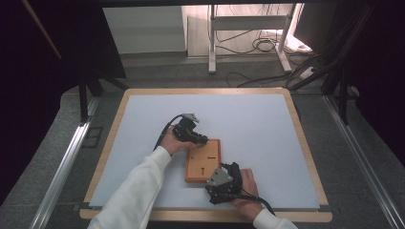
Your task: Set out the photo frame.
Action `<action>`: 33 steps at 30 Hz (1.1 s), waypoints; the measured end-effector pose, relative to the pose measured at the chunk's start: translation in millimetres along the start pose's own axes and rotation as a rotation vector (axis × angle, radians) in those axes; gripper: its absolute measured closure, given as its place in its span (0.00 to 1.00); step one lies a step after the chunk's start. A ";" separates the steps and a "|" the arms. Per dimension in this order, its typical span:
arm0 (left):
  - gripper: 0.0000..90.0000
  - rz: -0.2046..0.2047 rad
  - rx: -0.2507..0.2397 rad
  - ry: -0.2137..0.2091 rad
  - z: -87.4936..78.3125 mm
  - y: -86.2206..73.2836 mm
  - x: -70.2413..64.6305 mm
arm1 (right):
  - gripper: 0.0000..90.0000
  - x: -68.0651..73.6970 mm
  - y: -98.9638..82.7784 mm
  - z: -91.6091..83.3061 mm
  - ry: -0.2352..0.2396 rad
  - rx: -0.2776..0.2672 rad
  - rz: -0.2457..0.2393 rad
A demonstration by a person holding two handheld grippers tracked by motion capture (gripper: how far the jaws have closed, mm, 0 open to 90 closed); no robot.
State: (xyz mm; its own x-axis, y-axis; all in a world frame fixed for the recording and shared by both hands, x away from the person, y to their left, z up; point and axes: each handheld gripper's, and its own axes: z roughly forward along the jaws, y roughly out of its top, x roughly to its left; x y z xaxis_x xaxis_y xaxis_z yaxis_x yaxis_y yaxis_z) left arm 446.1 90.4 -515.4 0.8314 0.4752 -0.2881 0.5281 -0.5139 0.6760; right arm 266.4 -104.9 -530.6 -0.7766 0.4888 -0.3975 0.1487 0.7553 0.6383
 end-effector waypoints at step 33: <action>0.89 -0.026 -0.018 0.062 -3.1 1.1 -0.9 | 0.43 -4.1 22.9 -7.9 -0.106 -0.078 -0.133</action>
State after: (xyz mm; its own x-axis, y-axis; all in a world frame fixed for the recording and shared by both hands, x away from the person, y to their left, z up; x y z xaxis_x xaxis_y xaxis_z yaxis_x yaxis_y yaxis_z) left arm 445.4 91.7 -512.4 0.8049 0.5319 -0.2632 0.5455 -0.4886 0.6810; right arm 268.2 -93.0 -509.2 -0.7167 0.4333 -0.5465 -0.0023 0.7821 0.6231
